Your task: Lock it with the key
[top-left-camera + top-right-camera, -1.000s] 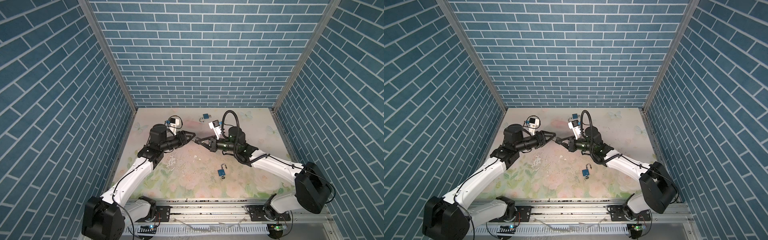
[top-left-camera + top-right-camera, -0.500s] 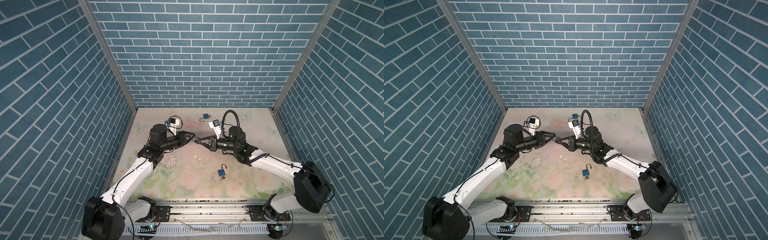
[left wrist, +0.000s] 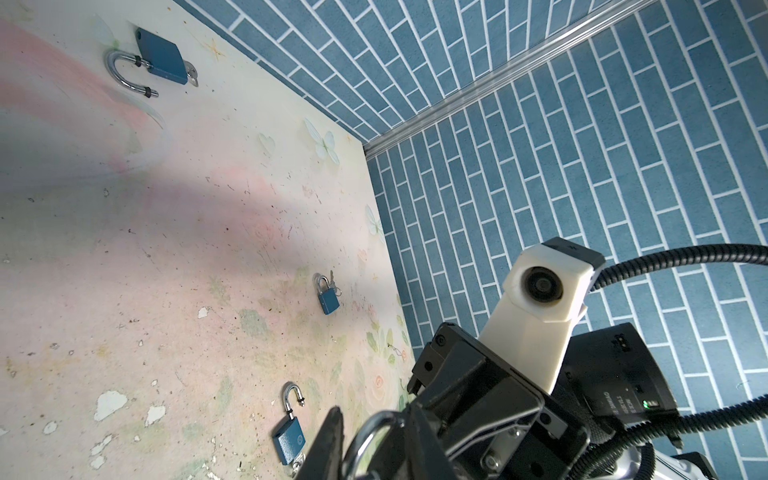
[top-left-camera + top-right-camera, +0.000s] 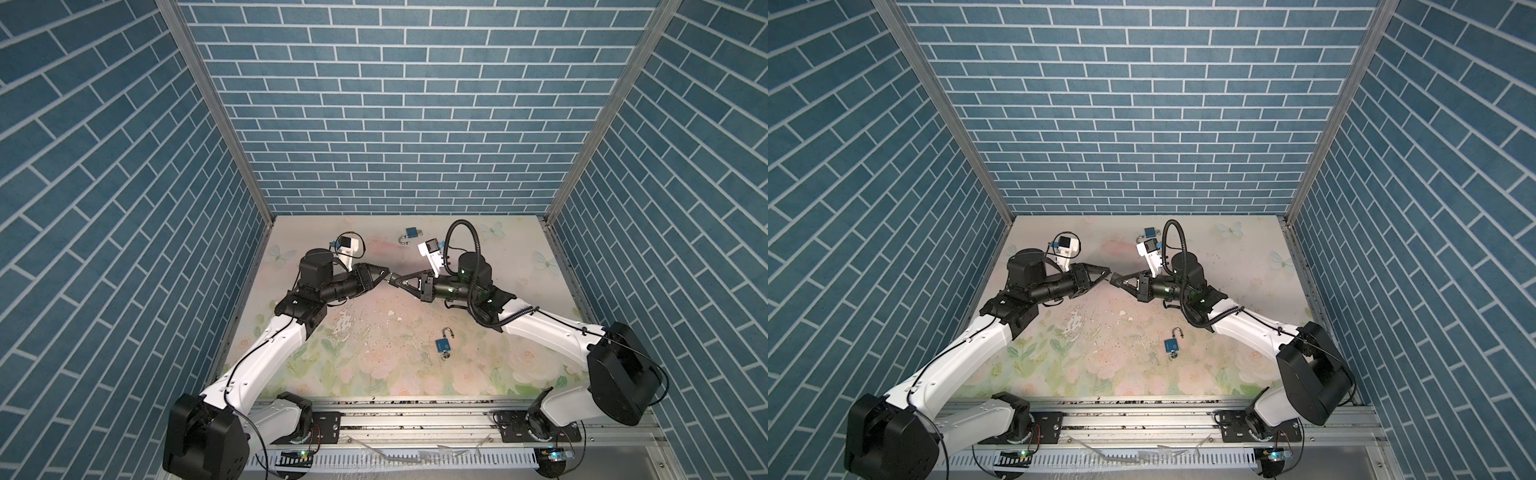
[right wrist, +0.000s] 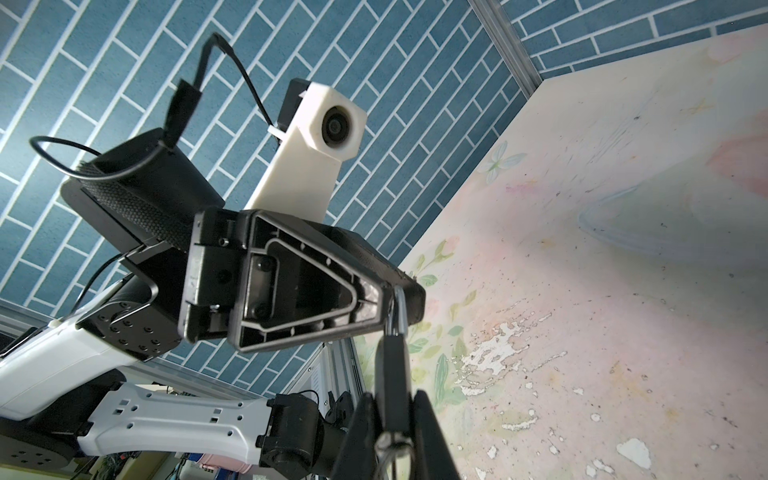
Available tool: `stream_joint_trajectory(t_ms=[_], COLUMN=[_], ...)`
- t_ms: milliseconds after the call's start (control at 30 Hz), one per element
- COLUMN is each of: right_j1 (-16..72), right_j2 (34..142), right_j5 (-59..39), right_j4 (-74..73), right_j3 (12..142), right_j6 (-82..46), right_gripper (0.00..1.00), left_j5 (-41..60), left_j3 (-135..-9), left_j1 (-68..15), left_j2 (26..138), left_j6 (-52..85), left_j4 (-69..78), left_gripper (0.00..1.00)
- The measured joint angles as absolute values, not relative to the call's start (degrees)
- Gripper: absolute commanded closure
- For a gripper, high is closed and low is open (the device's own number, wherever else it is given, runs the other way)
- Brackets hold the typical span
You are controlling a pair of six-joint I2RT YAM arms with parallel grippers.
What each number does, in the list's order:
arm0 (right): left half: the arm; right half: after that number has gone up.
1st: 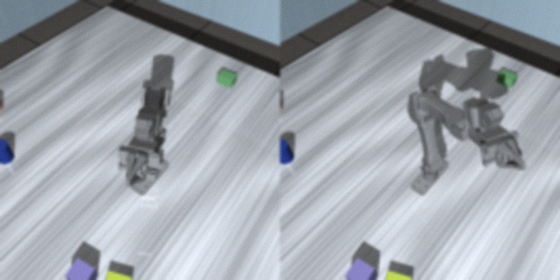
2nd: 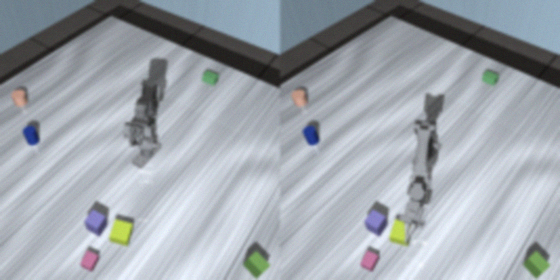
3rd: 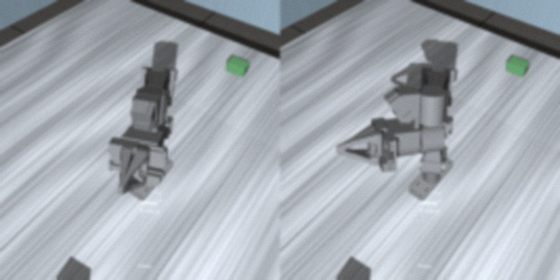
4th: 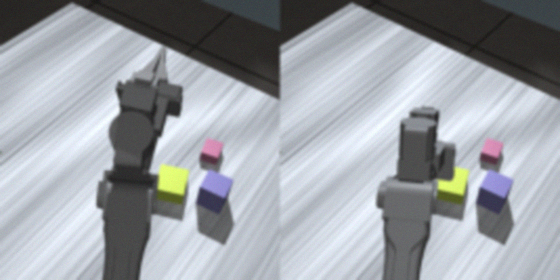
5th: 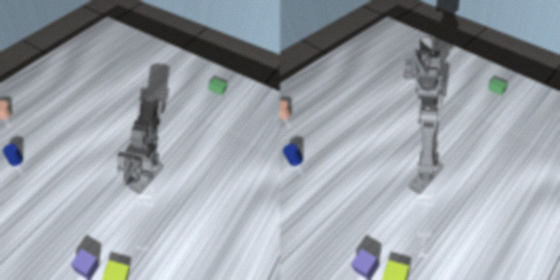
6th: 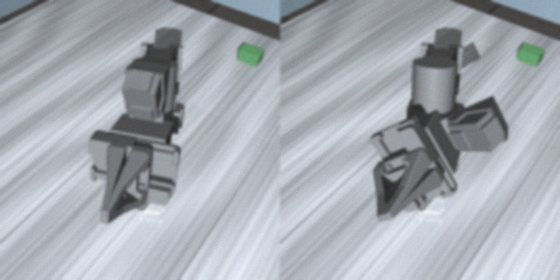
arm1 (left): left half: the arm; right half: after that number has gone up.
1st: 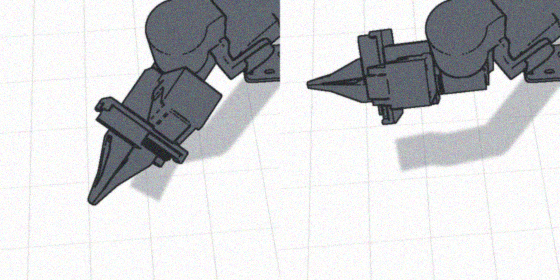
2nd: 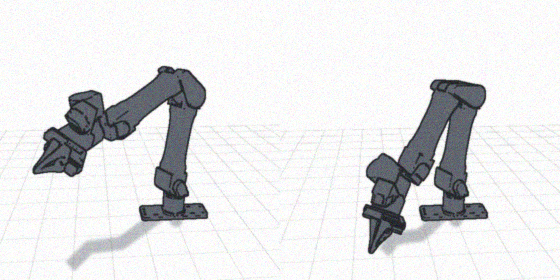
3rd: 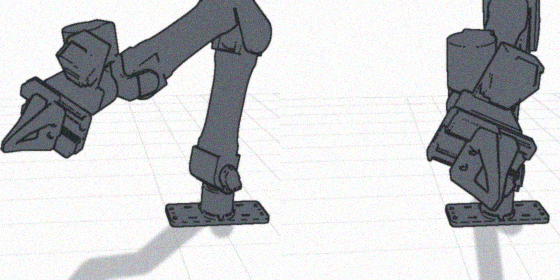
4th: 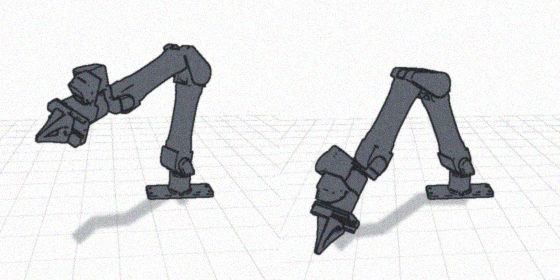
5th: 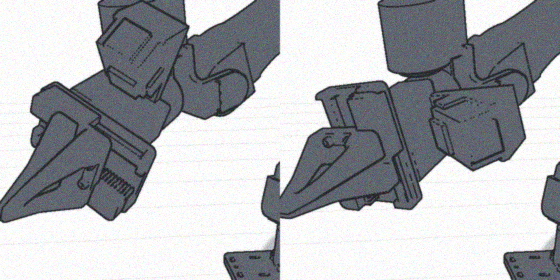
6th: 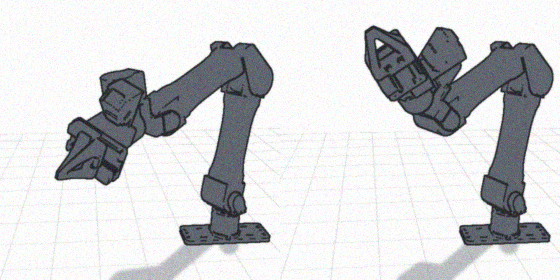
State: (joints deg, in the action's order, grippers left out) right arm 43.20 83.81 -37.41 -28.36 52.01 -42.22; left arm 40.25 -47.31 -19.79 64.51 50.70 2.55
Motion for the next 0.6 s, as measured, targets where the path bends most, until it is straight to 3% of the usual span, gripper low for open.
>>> stream_joint_trajectory(t_ms=[600], right_j1=[43.0], right_j2=[84.1], right_j5=[-38.2], right_j4=[-28.9], right_j3=[52.0], right_j6=[-42.2], right_gripper=[1.0], left_j5=[40.0], left_j3=[-47.3], left_j1=[-19.8], left_j2=[64.5], left_j6=[50.3], left_j4=[2.0], left_gripper=[0.8])
